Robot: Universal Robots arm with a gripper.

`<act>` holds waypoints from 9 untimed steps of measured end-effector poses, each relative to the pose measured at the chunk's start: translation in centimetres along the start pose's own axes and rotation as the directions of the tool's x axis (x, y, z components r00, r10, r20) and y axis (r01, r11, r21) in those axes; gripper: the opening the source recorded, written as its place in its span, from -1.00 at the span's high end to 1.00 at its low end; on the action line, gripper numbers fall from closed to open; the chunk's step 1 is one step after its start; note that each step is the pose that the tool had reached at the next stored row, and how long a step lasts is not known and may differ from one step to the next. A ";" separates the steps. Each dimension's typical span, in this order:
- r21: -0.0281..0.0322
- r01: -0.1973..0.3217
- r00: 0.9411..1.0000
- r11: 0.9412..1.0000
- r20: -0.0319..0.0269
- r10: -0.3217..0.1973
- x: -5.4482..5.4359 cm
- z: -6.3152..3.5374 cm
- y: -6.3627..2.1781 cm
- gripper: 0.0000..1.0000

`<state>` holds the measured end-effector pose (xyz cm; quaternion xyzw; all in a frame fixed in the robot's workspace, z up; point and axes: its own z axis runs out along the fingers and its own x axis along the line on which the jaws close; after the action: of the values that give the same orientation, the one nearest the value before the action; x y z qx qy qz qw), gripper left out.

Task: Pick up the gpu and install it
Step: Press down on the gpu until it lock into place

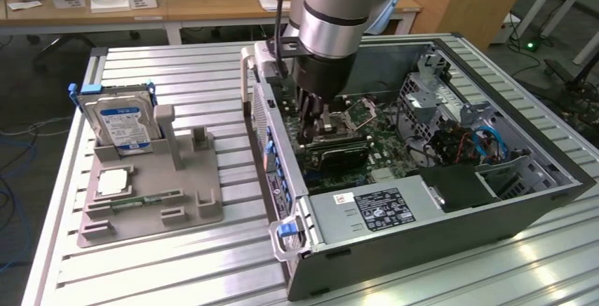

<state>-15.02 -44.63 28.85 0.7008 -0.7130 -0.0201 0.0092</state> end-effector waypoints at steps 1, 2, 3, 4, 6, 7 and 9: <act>0.001 0.000 1.000 1.000 0.000 0.000 -0.1 0.01 0.10 0.79; 0.002 0.000 1.000 1.000 -0.001 0.000 -0.1 0.01 0.24 0.79; 0.003 0.000 1.000 1.000 -0.001 0.000 -0.2 0.02 0.36 0.79; 0.003 0.001 1.000 1.000 -0.001 -0.001 -0.3 0.03 0.47 0.79; 0.003 0.002 1.000 1.000 -0.002 -0.002 -0.5 0.02 0.63 0.79; 0.003 0.003 1.000 1.000 -0.003 -0.003 -0.6 0.02 0.71 0.79; 0.003 0.004 1.000 1.000 -0.005 -0.004 -0.6 0.03 1.11 0.79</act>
<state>-16.12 -43.96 28.88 0.7022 -0.7117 -0.0173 0.0096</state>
